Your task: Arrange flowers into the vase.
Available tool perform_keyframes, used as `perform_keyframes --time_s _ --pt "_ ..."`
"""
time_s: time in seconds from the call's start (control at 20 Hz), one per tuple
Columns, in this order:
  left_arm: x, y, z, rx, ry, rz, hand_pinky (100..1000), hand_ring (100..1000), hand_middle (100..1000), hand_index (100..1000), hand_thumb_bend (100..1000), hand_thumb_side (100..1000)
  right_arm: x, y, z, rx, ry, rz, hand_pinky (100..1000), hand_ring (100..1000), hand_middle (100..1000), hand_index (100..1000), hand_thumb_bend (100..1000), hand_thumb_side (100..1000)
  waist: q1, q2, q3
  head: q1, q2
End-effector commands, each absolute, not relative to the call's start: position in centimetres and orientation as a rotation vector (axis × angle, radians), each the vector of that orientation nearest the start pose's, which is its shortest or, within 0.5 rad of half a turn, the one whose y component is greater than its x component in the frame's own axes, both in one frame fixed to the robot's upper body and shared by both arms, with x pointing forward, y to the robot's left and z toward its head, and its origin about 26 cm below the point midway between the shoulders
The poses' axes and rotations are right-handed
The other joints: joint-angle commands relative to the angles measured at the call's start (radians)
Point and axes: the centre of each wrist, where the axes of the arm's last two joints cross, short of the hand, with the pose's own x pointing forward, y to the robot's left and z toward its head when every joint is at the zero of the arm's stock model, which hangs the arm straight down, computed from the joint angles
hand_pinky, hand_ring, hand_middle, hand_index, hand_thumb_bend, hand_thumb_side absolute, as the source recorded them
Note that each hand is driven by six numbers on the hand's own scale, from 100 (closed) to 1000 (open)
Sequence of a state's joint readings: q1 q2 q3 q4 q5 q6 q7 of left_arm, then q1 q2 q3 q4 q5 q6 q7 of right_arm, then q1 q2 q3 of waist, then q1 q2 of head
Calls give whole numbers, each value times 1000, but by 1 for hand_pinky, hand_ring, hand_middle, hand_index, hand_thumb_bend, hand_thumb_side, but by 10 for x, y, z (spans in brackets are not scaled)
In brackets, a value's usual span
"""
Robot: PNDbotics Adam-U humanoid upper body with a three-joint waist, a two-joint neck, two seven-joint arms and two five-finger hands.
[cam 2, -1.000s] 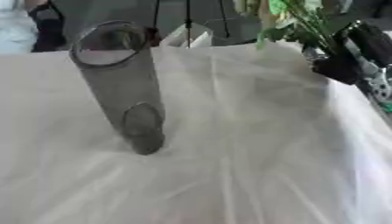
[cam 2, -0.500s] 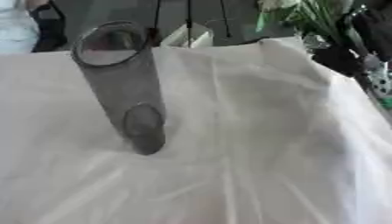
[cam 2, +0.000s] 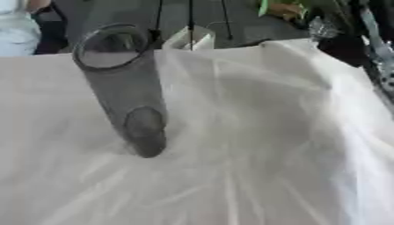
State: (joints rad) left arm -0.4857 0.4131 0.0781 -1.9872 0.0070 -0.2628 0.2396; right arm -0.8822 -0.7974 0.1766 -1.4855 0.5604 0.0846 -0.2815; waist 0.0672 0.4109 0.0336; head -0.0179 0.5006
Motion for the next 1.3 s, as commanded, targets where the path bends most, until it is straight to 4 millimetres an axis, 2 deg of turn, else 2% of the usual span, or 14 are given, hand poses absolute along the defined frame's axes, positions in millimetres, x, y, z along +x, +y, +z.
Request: perform_keyframes --time_s 0.05,0.45,0.85,1.05,1.3 --pt "307 275 275 -391 3444 223 628 780 780 866 100 1000 382 -291 360 1793 2895 -770 100 100 100 100 100 678 -13 -29 2 9 8" --pt "307 275 275 -381 3449 235 630 779 779 867 100 1000 373 -234 392 1542 3031 -541 100 100 100 100 100 661 -20 -58 21 13 30" --pt "307 273 275 -356 3451 243 632 778 779 867 100 1000 370 -189 414 1328 3127 -319 100 100 100 100 100 653 -22 -82 40 32 55" --pt "307 271 275 -344 3451 252 632 777 779 867 100 1000 367 -168 421 1204 3163 -198 100 100 100 100 100 649 -21 -88 50 47 55" --pt "307 269 276 -328 3450 261 631 777 778 866 100 1000 364 -151 428 1062 3193 -56 100 100 100 100 100 647 -23 -86 63 25 43"
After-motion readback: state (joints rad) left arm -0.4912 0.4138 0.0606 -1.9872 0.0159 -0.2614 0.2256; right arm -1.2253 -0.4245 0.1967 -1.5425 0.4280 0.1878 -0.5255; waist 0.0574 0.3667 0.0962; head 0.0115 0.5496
